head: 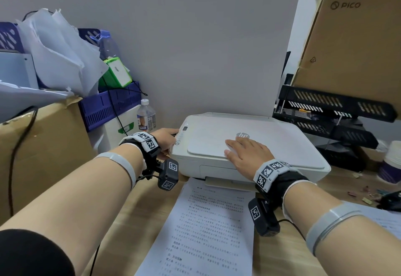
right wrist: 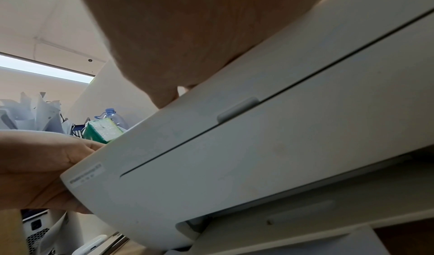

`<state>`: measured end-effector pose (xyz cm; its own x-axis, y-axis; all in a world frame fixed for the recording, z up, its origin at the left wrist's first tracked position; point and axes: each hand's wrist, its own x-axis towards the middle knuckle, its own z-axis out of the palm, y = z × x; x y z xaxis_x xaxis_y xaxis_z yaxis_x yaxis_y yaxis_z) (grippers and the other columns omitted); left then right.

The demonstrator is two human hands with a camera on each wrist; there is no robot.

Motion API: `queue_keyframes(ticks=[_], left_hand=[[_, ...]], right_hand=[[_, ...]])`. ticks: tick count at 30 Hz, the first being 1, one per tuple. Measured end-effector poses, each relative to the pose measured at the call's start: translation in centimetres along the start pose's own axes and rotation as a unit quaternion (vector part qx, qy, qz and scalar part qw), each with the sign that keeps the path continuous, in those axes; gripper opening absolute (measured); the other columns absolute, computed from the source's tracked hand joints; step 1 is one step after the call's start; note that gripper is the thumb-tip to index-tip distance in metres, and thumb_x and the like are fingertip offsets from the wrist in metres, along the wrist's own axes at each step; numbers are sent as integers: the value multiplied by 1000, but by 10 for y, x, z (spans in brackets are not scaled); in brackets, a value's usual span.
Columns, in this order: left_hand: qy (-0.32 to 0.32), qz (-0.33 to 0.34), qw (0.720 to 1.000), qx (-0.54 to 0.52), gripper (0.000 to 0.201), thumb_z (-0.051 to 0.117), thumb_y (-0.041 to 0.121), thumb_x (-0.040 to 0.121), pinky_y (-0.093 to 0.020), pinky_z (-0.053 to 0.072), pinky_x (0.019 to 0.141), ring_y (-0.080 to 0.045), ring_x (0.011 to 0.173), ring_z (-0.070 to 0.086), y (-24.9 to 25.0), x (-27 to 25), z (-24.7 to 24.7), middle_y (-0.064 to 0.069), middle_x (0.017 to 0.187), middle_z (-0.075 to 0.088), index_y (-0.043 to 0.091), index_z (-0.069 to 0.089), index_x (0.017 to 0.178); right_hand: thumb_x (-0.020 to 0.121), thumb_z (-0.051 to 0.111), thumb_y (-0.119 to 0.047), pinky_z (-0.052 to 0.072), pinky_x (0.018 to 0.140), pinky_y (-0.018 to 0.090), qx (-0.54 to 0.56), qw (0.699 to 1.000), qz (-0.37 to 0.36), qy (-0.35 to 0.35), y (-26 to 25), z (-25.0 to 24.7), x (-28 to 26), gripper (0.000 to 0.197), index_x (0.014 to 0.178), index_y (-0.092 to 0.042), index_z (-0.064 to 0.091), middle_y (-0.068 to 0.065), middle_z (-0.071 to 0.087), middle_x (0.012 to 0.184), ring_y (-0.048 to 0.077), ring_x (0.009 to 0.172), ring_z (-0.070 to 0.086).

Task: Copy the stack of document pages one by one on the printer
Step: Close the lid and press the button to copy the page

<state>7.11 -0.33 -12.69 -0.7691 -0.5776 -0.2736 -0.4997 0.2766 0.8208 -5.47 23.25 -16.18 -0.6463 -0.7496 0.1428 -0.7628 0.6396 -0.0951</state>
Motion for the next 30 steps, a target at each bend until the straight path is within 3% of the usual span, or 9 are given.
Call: queue_keyframes(ticks=[6, 10, 13, 18, 22, 26, 30], left_hand=[[-1, -4, 1000, 14, 49, 42, 6, 101, -52, 59, 82, -29, 82, 70, 2, 1, 0, -7, 99, 74, 35, 51, 139], [4, 7, 999, 42, 50, 37, 5, 102, -31, 58, 52, -22, 65, 66, 4, -1, -1, -3, 87, 70, 33, 47, 143], [4, 12, 998, 57, 49, 37, 6, 103, -33, 57, 54, -22, 67, 65, 5, -2, -1, -3, 89, 69, 32, 46, 143], [8, 23, 994, 108, 49, 36, 7, 103, -20, 44, 36, -13, 43, 55, 5, -2, -2, -2, 71, 61, 32, 44, 145], [-1, 29, 991, 133, 51, 33, 8, 104, -20, 41, 34, -16, 45, 54, 6, -2, -4, -6, 73, 60, 32, 38, 149], [1, 31, 991, 132, 50, 33, 6, 104, -19, 39, 33, -11, 34, 51, 6, -1, -5, -3, 66, 56, 30, 38, 149], [-2, 34, 991, 127, 50, 33, 6, 104, -20, 40, 34, -13, 38, 50, 6, -1, -5, -4, 67, 58, 31, 40, 147]], right_hand=[[100, 17, -58, 15, 120, 40, 0, 1000, -1, -2, 1, 1, 0, 55, 152, -38, 25, -4, 22, 162, 17, 148, 21], [101, 18, -57, 14, 120, 40, -1, 1000, 1, -2, 0, 0, -1, 55, 152, -38, 25, -4, 22, 162, 17, 148, 20], [101, 19, -56, 14, 120, 40, -2, 1000, 2, 0, -1, -1, -1, 54, 152, -38, 26, -3, 22, 162, 18, 148, 21], [101, 18, -57, 15, 120, 40, -4, 1000, 1, 0, -1, 0, -1, 54, 151, -38, 26, -3, 23, 162, 18, 148, 22], [101, 19, -56, 15, 120, 40, -3, 1000, 1, 2, -1, 0, 0, 54, 151, -38, 26, -3, 23, 162, 18, 148, 22], [101, 18, -57, 14, 120, 40, -1, 1000, 0, 0, 0, 0, 0, 54, 151, -38, 26, -3, 22, 162, 18, 148, 21], [100, 18, -57, 14, 120, 40, -3, 1000, 1, 2, 0, 1, 0, 54, 151, -39, 26, -3, 22, 162, 18, 148, 21]])
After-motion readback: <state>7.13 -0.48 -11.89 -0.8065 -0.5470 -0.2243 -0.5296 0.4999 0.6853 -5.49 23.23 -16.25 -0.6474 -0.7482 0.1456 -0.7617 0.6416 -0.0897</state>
